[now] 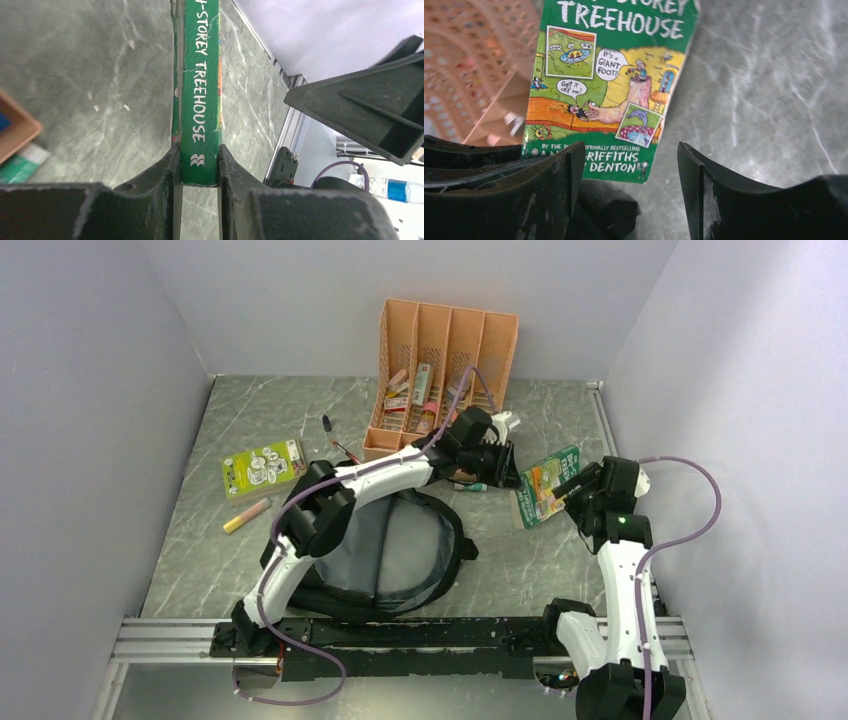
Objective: Pack the student bag
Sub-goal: Pick up the book from the center of the board.
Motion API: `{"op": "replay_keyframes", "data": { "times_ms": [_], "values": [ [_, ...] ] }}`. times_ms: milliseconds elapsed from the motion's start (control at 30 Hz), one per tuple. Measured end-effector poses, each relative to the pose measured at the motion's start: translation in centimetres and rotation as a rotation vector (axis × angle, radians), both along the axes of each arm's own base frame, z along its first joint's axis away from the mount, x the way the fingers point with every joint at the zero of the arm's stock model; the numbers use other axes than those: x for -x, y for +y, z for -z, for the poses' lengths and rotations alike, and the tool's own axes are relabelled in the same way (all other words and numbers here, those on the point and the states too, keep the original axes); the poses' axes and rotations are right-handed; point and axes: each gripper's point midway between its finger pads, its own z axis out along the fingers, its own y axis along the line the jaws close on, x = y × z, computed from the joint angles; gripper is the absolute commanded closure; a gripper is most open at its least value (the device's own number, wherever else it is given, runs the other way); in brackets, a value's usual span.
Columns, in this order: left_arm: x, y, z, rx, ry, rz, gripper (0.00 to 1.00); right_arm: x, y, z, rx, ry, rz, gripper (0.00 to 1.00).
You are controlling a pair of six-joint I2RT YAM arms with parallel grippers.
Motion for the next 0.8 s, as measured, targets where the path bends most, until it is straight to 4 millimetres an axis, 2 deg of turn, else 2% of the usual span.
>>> {"op": "replay_keyframes", "data": {
  "times_ms": [167, 300, 367, 467, 533, 667, 767, 800],
  "values": [
    [-1.1, 3.1, -5.3, -0.02, -0.136, -0.004, 0.95, -1.7, 2.0, -3.8, -0.014, -0.109, -0.165, 0.29],
    [-2.0, 6.6, -10.6, -0.028, -0.29, -0.03, 0.95, -3.0, 3.3, -7.6, 0.01, -0.227, -0.282, 0.28],
    [-2.4, 9.0, -13.1, -0.043, -0.367, -0.054, 0.95, -3.5, 4.1, -9.2, 0.021, -0.286, -0.341, 0.28],
    [-2.9, 13.3, -15.8, -0.086, -0.465, -0.105, 0.95, -4.3, 5.6, -11.4, 0.034, -0.384, -0.448, 0.27],
    [-3.5, 16.9, -17.2, -0.137, -0.529, -0.156, 0.95, -4.8, 6.7, -12.5, 0.035, -0.441, -0.521, 0.27],
    [-4.4, 24.5, -19.0, -0.258, -0.636, -0.28, 0.95, -5.9, 9.0, -14.4, 0.025, -0.548, -0.664, 0.27],
    [-3.9, 28.7, -20.1, -0.336, -0.681, -0.354, 0.95, -6.9, 11.6, -16.1, 0.023, -0.639, -0.789, 0.28],
    [-3.6, 29.4, -20.5, -0.345, -0.694, -0.364, 0.95, -7.1, 12.5, -16.6, 0.025, -0.667, -0.829, 0.28]
  ]
}}
